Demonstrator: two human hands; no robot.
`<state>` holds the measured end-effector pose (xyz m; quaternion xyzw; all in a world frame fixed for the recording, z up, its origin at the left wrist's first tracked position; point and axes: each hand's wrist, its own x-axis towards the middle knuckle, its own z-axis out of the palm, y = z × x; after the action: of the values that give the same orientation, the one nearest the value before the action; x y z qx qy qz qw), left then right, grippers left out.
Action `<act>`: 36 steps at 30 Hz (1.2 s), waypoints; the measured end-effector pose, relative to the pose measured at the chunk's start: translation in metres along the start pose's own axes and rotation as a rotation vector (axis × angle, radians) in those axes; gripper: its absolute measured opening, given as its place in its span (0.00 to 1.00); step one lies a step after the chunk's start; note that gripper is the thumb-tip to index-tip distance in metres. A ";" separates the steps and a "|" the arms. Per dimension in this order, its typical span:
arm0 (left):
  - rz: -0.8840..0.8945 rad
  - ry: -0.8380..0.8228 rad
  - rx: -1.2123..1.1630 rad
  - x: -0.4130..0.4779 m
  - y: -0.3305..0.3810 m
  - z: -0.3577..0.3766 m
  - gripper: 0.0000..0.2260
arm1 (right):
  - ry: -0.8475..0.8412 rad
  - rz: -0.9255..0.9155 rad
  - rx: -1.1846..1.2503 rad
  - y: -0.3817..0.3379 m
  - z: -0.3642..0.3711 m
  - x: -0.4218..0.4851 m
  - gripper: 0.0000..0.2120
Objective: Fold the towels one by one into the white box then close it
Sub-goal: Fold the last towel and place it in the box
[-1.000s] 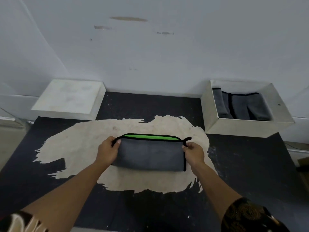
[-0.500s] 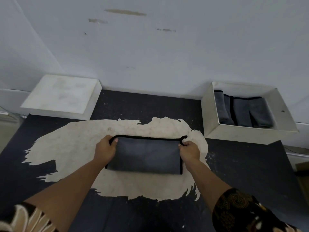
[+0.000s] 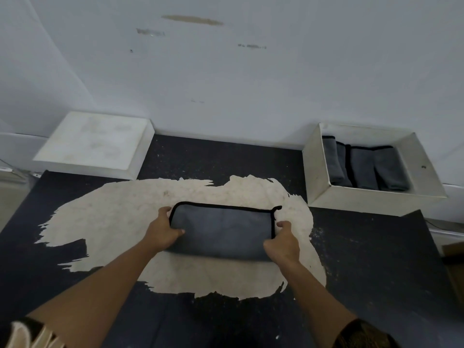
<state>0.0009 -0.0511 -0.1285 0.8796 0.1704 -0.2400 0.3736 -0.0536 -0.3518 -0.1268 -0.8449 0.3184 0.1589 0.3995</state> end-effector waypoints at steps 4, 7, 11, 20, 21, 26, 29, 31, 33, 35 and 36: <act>0.091 -0.096 0.094 -0.009 -0.005 0.001 0.43 | 0.012 -0.049 -0.006 0.016 0.009 -0.011 0.32; 0.190 -0.062 0.193 -0.010 -0.015 -0.002 0.41 | 0.029 -0.075 -0.063 0.021 0.010 -0.019 0.30; 0.276 0.178 0.398 -0.022 -0.017 0.008 0.37 | 0.247 -0.245 -0.361 0.009 0.017 -0.037 0.28; 0.561 0.137 0.791 -0.018 -0.016 0.093 0.29 | -0.008 -0.679 -0.636 -0.015 0.106 -0.030 0.30; 0.568 0.153 0.804 -0.015 -0.024 0.094 0.29 | 0.012 -0.678 -0.656 -0.004 0.105 -0.025 0.29; 0.478 0.222 0.800 -0.010 -0.049 0.071 0.34 | 0.139 -0.572 -0.703 0.032 0.072 -0.003 0.32; 0.448 0.193 0.802 -0.011 -0.062 0.055 0.34 | 0.165 -0.519 -0.706 0.044 0.058 0.000 0.32; 0.407 0.156 0.823 -0.012 -0.066 0.047 0.35 | 0.140 -0.495 -0.722 0.046 0.053 0.000 0.32; 0.372 0.127 0.834 -0.014 -0.061 0.040 0.35 | 0.128 -0.482 -0.721 0.042 0.049 -0.001 0.33; 0.336 0.130 0.794 -0.018 -0.052 0.035 0.32 | 0.104 -0.447 -0.711 0.033 0.047 -0.004 0.33; 0.327 0.160 0.758 -0.019 -0.046 0.032 0.30 | 0.115 -0.430 -0.688 0.028 0.045 -0.005 0.31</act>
<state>-0.0466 -0.0467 -0.1641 0.9862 -0.0435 -0.1543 0.0425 -0.0768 -0.3277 -0.1685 -0.9840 0.0845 0.1215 0.0994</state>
